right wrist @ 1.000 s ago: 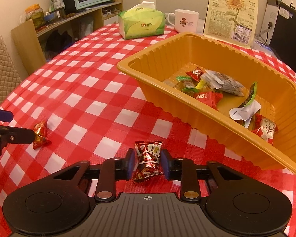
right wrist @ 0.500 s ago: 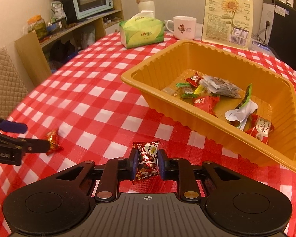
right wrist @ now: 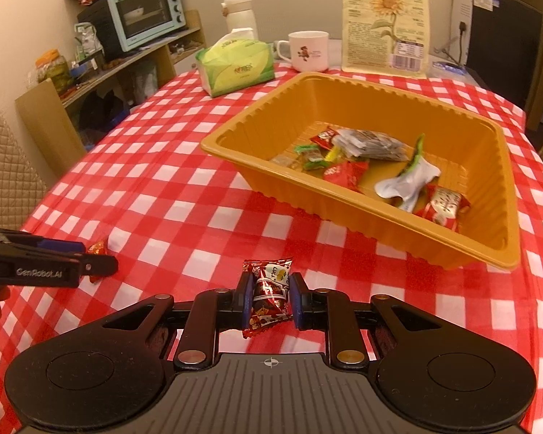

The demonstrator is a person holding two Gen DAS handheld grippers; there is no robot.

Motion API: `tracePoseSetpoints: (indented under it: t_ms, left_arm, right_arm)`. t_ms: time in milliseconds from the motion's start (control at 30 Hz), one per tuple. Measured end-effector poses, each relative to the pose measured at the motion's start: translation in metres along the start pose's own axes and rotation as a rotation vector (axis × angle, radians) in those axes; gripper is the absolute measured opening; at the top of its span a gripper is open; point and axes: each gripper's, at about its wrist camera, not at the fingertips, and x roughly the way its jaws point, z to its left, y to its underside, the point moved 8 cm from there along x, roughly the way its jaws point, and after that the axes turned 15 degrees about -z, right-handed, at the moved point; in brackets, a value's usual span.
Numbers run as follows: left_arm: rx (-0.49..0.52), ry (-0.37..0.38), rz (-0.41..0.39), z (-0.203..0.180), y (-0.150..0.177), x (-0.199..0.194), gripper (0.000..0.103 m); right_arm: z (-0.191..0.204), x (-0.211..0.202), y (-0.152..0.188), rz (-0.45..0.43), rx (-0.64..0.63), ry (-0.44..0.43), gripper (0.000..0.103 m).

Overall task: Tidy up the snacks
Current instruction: 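Carry the red-gold candy over the orange tray with the right tool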

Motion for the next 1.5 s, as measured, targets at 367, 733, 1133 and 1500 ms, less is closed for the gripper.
tracePoseSetpoints:
  t_ms: [367,733,1133,1500]
  left_arm:
    - [0.057,0.023,0.001,-0.007,0.003,0.005,0.02]
    - [0.099,0.084,-0.047,-0.02,-0.017,-0.011,0.019]
    - [0.214,0.218,-0.161,-0.077,-0.088,-0.009,0.019]
    - [0.264,0.321,-0.205,-0.132,-0.155,0.034,0.019]
  right_arm:
    - [-0.008,-0.014,0.004,-0.003,0.028,0.023,0.022]
    - [-0.015,-0.031,-0.002,-0.026,0.066,0.034,0.022]
    - [-0.05,-0.057,-0.042,-0.108,0.12,0.089,0.022]
    - [-0.11,-0.051,-0.095,-0.201,0.174,0.183,0.022]
